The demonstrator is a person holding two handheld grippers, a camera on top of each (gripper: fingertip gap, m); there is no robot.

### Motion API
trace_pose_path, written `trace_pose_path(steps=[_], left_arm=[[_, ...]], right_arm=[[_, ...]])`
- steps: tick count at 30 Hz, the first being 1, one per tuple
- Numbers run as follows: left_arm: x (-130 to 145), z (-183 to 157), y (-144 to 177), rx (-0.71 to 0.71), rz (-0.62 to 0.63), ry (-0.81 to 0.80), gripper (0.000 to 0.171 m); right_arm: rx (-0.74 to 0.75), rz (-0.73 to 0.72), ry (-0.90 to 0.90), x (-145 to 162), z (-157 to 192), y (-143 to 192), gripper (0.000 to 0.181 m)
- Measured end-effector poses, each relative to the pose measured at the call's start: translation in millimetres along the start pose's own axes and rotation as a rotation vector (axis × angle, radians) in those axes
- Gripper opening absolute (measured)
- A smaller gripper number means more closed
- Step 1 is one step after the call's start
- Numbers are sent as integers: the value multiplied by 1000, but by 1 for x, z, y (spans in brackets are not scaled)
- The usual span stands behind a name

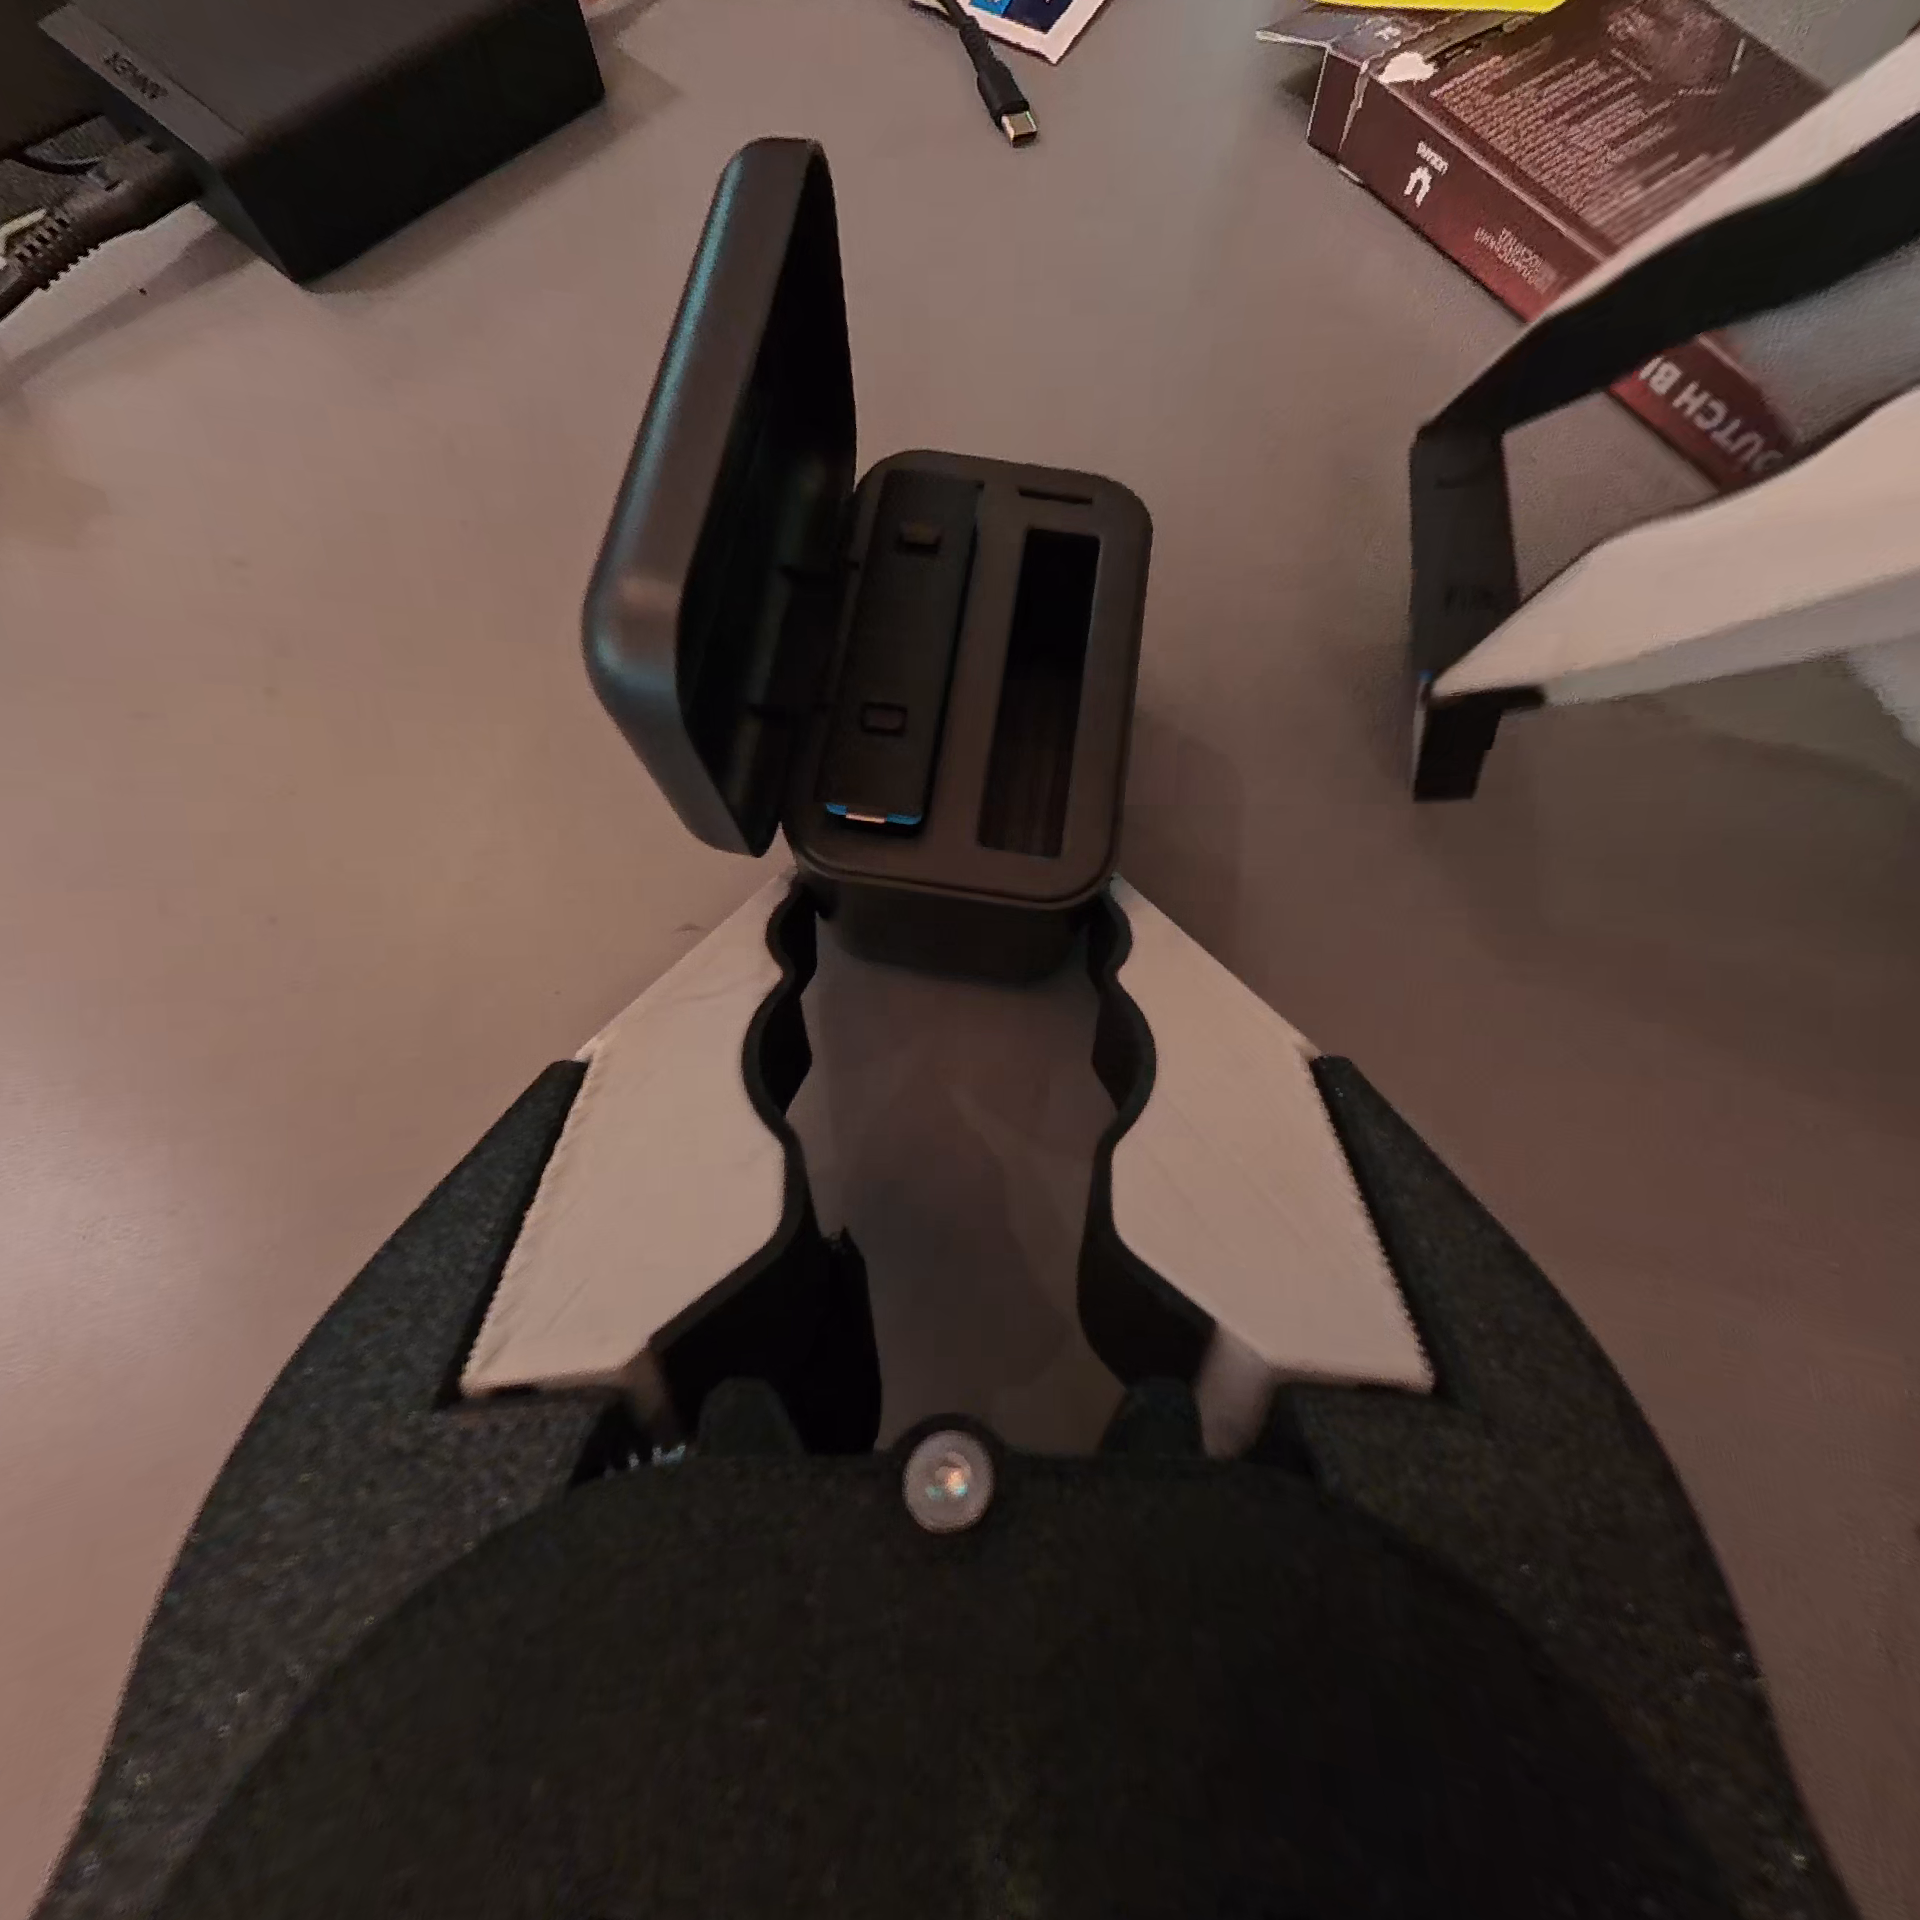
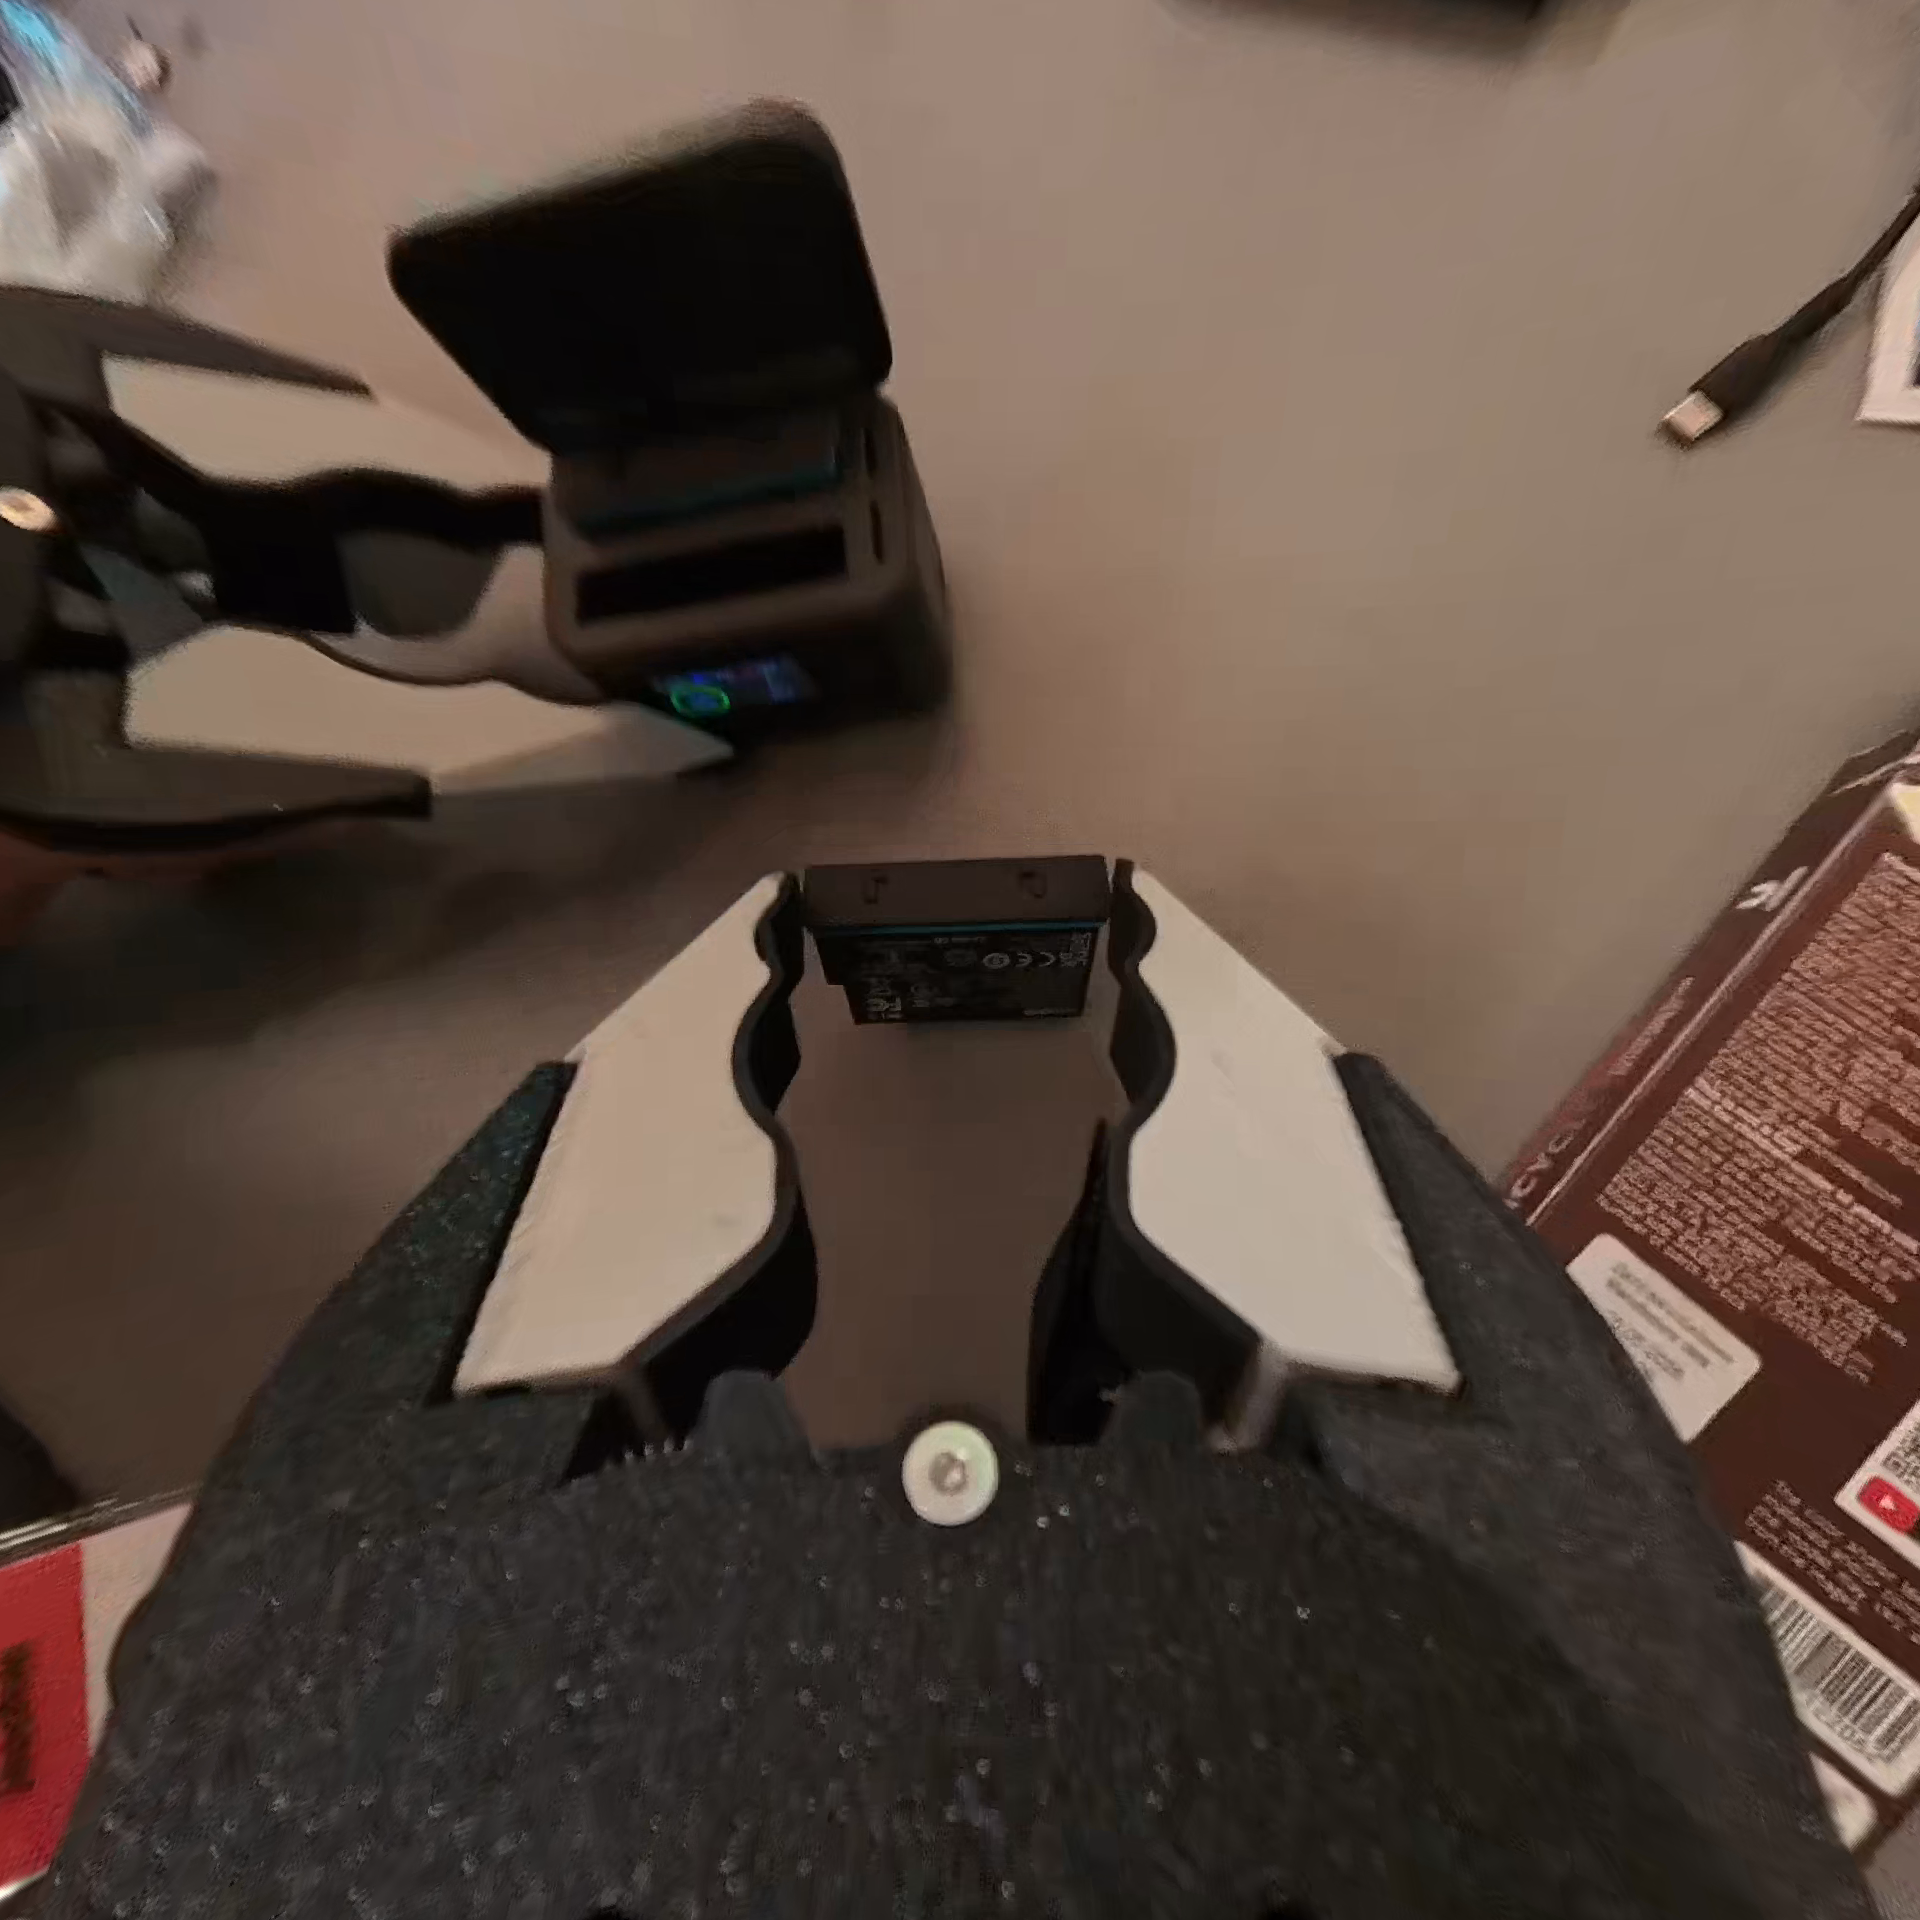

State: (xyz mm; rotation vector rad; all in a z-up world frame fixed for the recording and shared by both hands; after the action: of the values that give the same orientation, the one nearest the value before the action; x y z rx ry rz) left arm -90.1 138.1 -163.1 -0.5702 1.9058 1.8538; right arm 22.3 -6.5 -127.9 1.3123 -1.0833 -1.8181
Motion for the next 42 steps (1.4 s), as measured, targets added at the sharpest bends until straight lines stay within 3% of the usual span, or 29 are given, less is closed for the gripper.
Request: trace_pose_path(steps=[9, 13, 16, 18, 22, 26, 33, 42], left_arm=[[0, 0, 0, 3, 0, 0, 53], [0, 0, 0, 5, -1, -2, 53], [0, 0, 0, 0, -1, -5, 53], [0, 0, 0, -3, -1, -6, 53], [0, 0, 0, -3, -1, -6, 53], [0, 0, 0, -2, -1, -6, 53], [0, 0, 0, -3, -1, -6, 53], [-1, 0, -1, -9, -1, 0, 53]], right_arm=[[15, 144, 70, -12, -1, -32, 60], [-2, 57, 46, -21, -1, -25, 63], [-72, -128, 49, -41, 21, -5, 63], [-93, -177, 77, -52, 39, -5, 70], [-35, -203, 101, -60, 55, -26, 67], [62, -241, 98, -60, 52, -30, 46], [49, -241, 106, -56, 53, -36, 66], [86, -269, 105, -56, 51, -38, 57]])
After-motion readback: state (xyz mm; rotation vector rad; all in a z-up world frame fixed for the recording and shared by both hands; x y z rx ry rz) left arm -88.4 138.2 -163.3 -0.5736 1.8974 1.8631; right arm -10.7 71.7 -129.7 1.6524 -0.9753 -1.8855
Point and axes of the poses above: each gripper's, where its closed fingertips meet, y back along the fingers, x out of its underside, z = x × y across the jaws, the point moved 10 cm from there along y, back along the fingers, and after that the axes turned 15 degrees about z, right-handed, at the moved point
